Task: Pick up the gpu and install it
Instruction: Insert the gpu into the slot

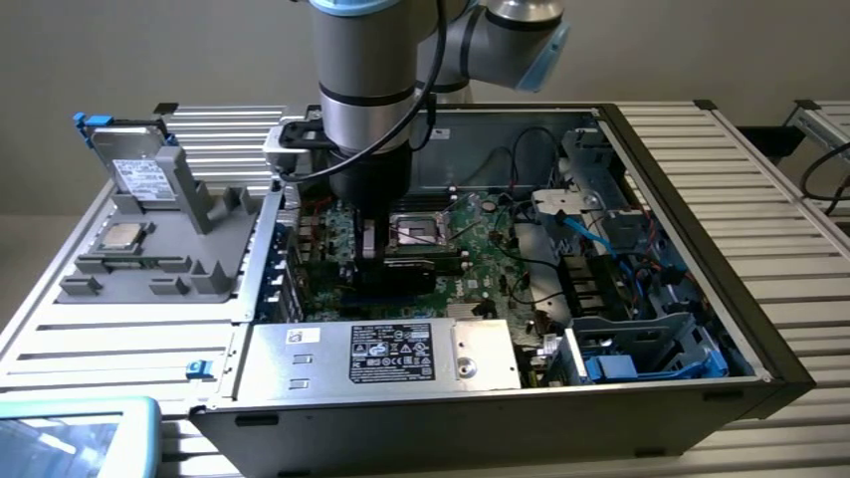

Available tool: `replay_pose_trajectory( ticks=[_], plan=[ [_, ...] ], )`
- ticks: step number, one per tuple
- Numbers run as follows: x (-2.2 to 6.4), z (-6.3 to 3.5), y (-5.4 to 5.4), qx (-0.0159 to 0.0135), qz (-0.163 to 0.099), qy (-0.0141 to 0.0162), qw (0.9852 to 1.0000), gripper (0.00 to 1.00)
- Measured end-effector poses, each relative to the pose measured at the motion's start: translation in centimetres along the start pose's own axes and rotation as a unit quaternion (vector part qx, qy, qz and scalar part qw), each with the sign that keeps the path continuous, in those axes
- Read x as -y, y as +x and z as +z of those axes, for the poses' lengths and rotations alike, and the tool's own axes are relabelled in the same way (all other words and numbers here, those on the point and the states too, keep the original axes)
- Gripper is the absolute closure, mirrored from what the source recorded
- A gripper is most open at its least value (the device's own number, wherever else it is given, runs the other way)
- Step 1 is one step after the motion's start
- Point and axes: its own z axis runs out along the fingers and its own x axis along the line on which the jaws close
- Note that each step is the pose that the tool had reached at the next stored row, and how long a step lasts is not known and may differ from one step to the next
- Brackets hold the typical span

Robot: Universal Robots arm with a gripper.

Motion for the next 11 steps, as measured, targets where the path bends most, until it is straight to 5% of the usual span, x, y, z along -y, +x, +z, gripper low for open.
replay_pose_trajectory(
  ticks=[11],
  plan=[
    [0.0, -0.07, -0.02, 0.0015, 0.0, -0.0013, 1.0, 0.73]
  ],
)
